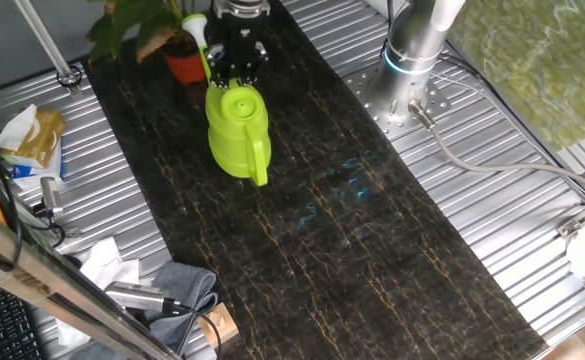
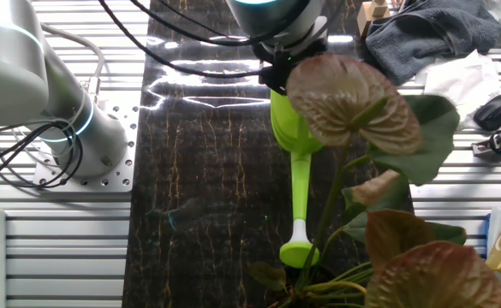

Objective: Water the plant

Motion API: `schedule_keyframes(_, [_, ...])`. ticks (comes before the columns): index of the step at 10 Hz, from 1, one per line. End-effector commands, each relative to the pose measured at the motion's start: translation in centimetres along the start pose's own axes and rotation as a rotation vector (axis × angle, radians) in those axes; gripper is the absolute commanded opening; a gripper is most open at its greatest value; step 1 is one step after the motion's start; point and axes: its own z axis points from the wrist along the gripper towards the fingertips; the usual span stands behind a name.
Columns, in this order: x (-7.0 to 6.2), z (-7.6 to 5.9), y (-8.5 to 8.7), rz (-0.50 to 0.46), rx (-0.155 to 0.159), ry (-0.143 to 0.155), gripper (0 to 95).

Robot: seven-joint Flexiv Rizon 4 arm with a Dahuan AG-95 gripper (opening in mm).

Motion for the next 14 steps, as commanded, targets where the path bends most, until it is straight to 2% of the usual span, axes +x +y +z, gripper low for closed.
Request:
schedule_keyframes(1, [-0.6, 0.2, 0.2, 0.006, -0.001, 0.019, 0.0])
schedule_keyframes(3, [-1.2, 0.3, 0.3, 0.008, -0.004, 0.031, 0.0])
schedule_keyframes(4, [-1.6, 0.5, 0.3, 0.003, -0.009, 0.047, 0.0])
schedule_keyframes(9, [-3.6, 0.7, 0.2, -0.006, -0.074, 0.097, 0.0])
schedule_keyframes(14, [-5.1, 0.9, -0.4, -0.033, -0.110, 0.124, 0.0])
